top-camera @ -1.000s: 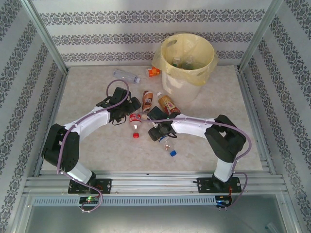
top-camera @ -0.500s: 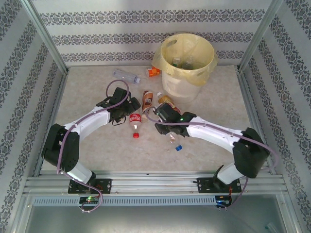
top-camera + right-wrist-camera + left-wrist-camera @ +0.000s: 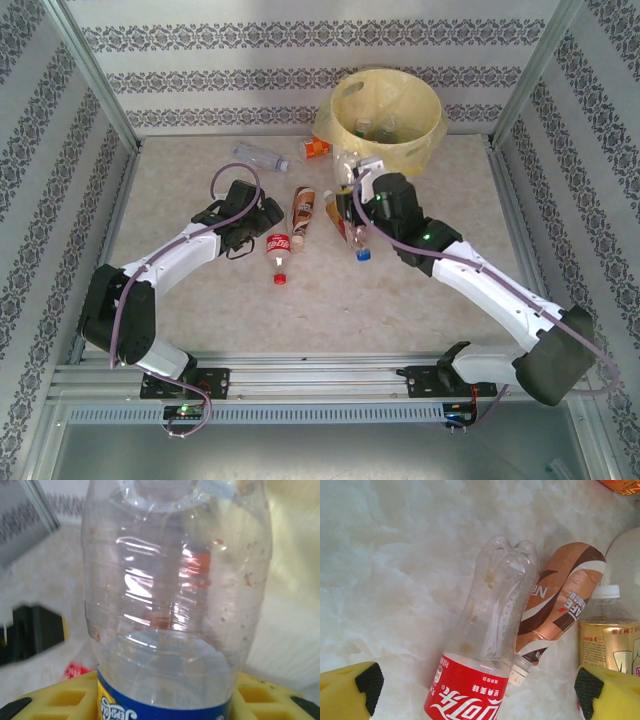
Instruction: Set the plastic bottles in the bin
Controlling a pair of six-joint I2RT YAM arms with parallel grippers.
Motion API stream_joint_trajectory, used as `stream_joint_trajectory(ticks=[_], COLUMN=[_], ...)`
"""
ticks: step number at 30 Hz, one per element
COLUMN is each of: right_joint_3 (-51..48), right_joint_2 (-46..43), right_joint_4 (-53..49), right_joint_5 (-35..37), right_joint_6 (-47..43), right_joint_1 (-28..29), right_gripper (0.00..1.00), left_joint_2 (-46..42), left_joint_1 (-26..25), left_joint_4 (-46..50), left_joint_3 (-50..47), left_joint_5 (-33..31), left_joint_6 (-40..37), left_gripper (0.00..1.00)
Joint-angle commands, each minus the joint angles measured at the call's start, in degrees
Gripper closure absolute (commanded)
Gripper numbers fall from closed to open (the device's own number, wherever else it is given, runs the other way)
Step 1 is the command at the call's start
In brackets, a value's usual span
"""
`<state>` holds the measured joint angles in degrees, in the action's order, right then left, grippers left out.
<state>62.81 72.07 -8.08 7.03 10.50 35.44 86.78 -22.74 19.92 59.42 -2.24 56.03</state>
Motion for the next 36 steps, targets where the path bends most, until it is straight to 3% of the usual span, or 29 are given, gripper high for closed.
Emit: stream_joint_trajectory(ticks=[1, 8, 18, 24, 36], right_joint_3=[6.72, 20.75, 43.59, 54.48, 44.42], right_joint_2=[0.06, 6.8, 24.32, 33.68, 34.5], right_joint_4=[8.1, 11.04, 9.91, 2.75, 1.44], right_joint_5=[-6.2, -12.3, -7.9, -6.23, -9.86], right_joint_6=[0.03, 3.3, -0.76, -4.96, -4.84], right_joint_1=[-3.57, -11.99, -20.13, -23.77, -26.27], right_gripper=[0.52, 0.52, 0.52, 0.5, 0.47], left_joint_2=[-1.26, -2.1, -2.92, -4.02, -3.99], left_joint_1=[0.72, 0.7, 0.72, 0.76, 0.77], left_joint_4=[-0.27, 0.63, 1.67, 2.09, 0.56], left_joint_3=[-0.04, 0.04, 0.08, -0.65, -0.82], left_joint_5=[-1.54, -2.15, -3.25, -5.47, -4.86], left_joint_6=[0.53, 0.22, -0.73, -1.0, -0.6], left_gripper=[0.0, 0.0, 0.0, 0.0, 0.0])
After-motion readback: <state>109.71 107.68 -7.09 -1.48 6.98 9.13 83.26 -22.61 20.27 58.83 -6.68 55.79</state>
